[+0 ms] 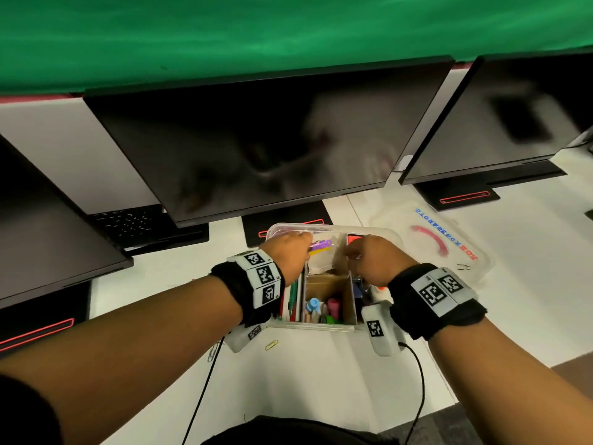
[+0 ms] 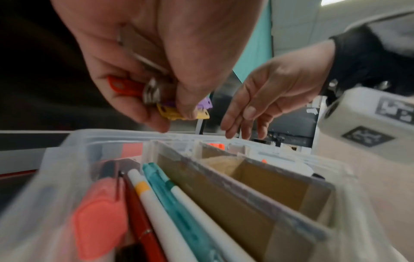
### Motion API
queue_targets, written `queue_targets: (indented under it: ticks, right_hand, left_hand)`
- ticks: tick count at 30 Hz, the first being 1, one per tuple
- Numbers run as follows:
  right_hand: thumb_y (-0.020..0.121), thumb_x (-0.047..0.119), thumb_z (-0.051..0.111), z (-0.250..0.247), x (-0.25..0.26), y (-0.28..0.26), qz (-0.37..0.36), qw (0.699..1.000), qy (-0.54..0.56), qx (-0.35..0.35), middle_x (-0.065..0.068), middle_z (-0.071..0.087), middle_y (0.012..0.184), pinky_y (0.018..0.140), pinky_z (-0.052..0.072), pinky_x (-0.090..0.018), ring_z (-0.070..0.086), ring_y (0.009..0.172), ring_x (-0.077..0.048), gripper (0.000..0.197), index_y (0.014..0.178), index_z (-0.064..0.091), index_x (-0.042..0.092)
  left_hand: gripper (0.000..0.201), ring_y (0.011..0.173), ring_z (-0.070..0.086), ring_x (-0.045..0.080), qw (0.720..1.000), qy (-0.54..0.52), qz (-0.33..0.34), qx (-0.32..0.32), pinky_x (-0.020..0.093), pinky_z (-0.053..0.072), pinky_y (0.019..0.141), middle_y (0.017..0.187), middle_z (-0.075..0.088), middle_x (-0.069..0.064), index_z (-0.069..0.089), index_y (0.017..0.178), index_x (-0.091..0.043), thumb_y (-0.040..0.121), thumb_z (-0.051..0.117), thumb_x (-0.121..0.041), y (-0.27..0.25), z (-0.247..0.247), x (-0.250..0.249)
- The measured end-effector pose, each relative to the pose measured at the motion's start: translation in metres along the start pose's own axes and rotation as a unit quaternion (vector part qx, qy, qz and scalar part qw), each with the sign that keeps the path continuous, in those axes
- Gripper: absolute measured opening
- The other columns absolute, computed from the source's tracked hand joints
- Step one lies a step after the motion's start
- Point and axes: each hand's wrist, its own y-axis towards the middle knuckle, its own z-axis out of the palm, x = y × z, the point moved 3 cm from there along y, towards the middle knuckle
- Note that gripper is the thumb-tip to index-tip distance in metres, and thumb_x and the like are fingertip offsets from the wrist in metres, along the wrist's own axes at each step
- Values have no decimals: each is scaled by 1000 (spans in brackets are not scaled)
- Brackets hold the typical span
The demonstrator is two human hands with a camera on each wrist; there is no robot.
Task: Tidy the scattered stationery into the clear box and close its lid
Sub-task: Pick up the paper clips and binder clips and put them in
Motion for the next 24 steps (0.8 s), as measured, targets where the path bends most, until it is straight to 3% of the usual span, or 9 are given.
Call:
queue_targets:
  ticks: [3,6,8,11,14,18,24]
  right_hand:
    - [90,24,52,9,-10,-16,-32,999,-23,16,-6,67,116,91,43,-28,59,107,-24,29,115,66,18]
    - [85,28,58,30,-16,-34,-63,996,-19,58,-6,68,109,84,46,-26,62,102,-22,27,110,65,19]
    - [86,31,58,44,-19,-43,-83,994,-13,70,-4,64,112,87,48,-26,60,103,-20,30,113,64,20]
    - [87,29,58,56,-23,-49,-96,995,15,35,-2,56,122,94,40,-19,54,114,-17,33,118,63,19]
    - [87,27,58,60,-24,-50,-87,995,37,10,-1,52,124,91,32,-9,54,115,-16,33,119,63,19]
    - [89,26,57,62,-23,-51,-84,995,45,1,-2,51,126,92,36,-13,56,114,-17,32,119,63,18]
    - [88,24,56,58,-16,-51,-60,998,8,6,-6,55,122,90,44,-23,57,108,-21,29,115,64,16]
  left_hand:
    - [22,103,60,28,998,52,14,43,36,50,86,115,59,13,51,114,-9,95,41,-13,13,12,-12]
    - [25,102,61,29,994,94,18,56,41,53,84,115,57,11,53,115,-11,93,43,-9,21,15,-25]
    - [27,104,60,31,991,112,28,67,42,52,85,117,56,12,54,118,-10,93,44,-9,25,17,-31]
    - [30,107,60,31,987,131,35,91,39,50,85,118,56,13,55,121,-8,93,47,-8,33,20,-34]
    - [27,106,61,31,986,124,35,108,36,50,86,118,59,16,58,117,-4,92,49,-8,39,21,-33]
    - [27,101,63,29,991,97,38,88,32,50,80,113,62,15,59,114,-7,88,59,-13,40,20,-30]
    - [37,113,55,24,999,-7,31,19,33,45,92,128,53,8,52,127,-16,90,58,-16,31,3,-14]
